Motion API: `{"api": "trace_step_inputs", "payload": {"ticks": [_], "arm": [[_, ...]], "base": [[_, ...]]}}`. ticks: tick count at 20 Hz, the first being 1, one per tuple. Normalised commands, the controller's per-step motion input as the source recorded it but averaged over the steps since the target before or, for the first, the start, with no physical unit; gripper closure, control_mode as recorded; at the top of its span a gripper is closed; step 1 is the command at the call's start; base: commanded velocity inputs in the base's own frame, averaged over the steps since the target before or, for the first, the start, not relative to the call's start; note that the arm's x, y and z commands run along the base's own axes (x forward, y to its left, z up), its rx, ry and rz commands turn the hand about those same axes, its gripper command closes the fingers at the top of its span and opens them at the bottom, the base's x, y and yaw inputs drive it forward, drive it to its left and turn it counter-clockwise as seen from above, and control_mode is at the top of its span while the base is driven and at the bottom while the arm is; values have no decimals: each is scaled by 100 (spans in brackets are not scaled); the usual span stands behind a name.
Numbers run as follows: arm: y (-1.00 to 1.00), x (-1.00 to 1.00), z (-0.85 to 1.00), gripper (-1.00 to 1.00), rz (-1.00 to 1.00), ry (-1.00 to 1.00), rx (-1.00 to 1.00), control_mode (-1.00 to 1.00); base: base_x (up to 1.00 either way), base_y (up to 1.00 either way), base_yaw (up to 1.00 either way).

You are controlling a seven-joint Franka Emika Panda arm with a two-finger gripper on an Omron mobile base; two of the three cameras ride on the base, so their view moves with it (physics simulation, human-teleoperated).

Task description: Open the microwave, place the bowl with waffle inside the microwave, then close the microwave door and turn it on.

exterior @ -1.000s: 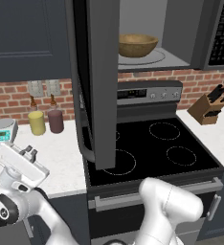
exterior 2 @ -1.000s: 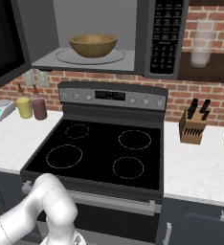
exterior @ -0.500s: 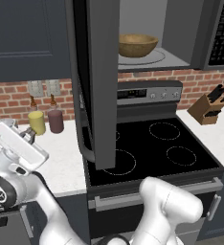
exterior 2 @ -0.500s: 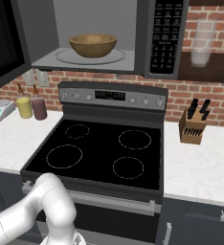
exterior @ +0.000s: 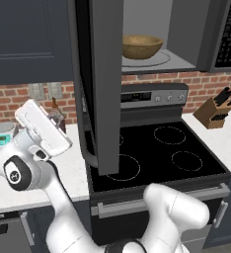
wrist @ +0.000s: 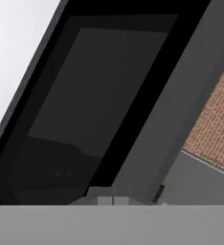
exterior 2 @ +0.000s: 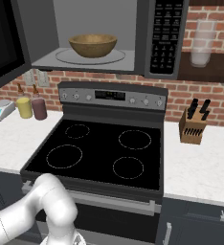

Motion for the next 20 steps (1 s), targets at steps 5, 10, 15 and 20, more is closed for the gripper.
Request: {"api": "trace_step_inputs", "payload": {"ticks": [5,10,15,20], "arm": [[-100,0,59,100,0,0,22,-100],[-100,0,63,100,0,0,27,-100],[-100,0,64,100,0,0,30,-100],[-100,0,61,100,0,2,30,-100]], "base": [[0,0,0],[0,0,0],[0,0,0],[0,0,0]]}}
